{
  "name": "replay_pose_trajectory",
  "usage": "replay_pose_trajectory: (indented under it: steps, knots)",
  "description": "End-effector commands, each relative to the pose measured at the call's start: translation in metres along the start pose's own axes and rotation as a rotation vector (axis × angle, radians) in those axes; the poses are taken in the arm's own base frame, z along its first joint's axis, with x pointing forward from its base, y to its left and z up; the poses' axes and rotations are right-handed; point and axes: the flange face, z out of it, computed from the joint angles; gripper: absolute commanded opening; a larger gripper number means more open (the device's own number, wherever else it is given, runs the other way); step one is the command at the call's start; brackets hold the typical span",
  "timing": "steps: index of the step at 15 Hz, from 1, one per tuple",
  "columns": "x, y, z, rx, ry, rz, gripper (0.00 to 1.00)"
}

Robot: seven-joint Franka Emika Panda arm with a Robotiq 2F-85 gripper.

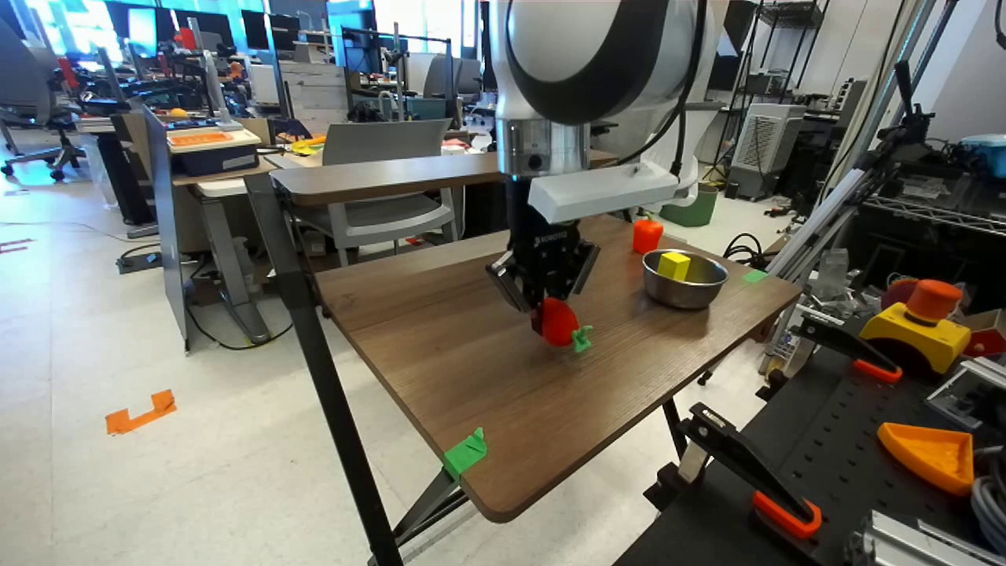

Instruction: Move the strawberry plush backwards

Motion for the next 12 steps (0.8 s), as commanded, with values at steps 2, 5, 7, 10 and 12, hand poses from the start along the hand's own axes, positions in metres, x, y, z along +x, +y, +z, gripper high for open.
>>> replay_pose_trajectory:
  steps: [2, 5, 7, 10, 12]
  knots:
    - [0.014, -0.002, -0.057, 0.059, 0.027, 0.039, 0.04]
    - [0.050, -0.003, -0.088, 0.079, 0.072, 0.081, 0.03]
    - [0.078, -0.005, -0.104, 0.097, 0.125, 0.115, 0.03]
    - [0.110, -0.014, -0.112, 0.101, 0.152, 0.154, 0.03]
    - [0.125, -0.023, -0.105, 0.098, 0.138, 0.173, 0.03]
